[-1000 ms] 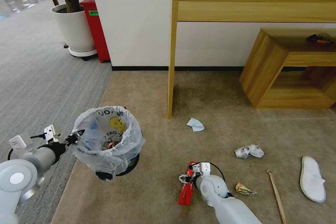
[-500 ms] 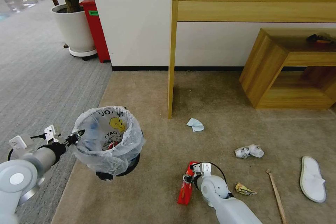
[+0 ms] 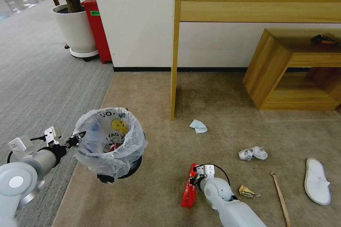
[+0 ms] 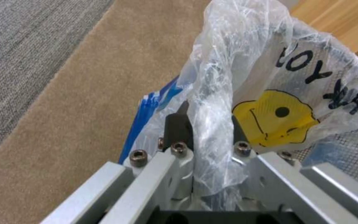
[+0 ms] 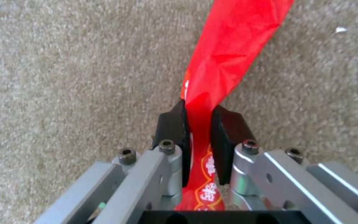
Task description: Pick up the trash bin and place the garbage on the floor into it.
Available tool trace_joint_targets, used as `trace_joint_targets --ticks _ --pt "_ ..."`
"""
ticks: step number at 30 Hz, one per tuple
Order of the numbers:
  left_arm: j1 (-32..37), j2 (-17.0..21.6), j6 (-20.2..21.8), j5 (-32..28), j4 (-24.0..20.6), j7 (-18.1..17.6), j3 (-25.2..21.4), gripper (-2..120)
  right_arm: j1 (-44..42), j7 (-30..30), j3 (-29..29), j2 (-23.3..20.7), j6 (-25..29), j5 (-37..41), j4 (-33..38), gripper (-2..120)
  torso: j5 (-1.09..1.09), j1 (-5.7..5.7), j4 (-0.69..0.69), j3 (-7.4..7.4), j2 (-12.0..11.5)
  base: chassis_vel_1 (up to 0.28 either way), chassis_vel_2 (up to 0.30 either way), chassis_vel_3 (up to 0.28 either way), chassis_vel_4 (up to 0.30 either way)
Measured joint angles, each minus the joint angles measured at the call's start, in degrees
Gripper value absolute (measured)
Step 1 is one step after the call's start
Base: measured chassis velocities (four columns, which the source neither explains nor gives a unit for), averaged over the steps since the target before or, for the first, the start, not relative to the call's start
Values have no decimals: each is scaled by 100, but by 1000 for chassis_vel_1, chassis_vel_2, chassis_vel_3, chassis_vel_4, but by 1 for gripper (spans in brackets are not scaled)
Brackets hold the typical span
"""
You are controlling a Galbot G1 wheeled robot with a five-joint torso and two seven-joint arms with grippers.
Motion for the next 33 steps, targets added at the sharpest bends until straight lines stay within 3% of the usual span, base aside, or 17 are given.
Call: trace_joint_targets --ticks 12,18,26,32,33 --pt "8 10 0 18 -46 -21 49 3 -78 -11 114 -95 121 -43 168 0 0 0 0 0 0 0 0 0 0" --pt "6 8 0 45 -53 -24 94 3 -186 -10 213 -198 211 -70 366 0 0 0 0 0 0 0 0 0 0" --pt "51 16 0 181 -60 -24 240 3 -415 -279 398 -422 832 -280 969 0 0 0 0 0 0 0 0 0 0" --pt "91 36 0 342 -107 -12 417 3 -509 -671 628 -541 1572 -324 1492 0 1 0 0 0 0 0 0 0 0" --pt "92 42 0 348 -129 -13 469 3 -511 -914 710 -581 1933 -369 1626 0 0 0 0 0 0 0 0 0 0"
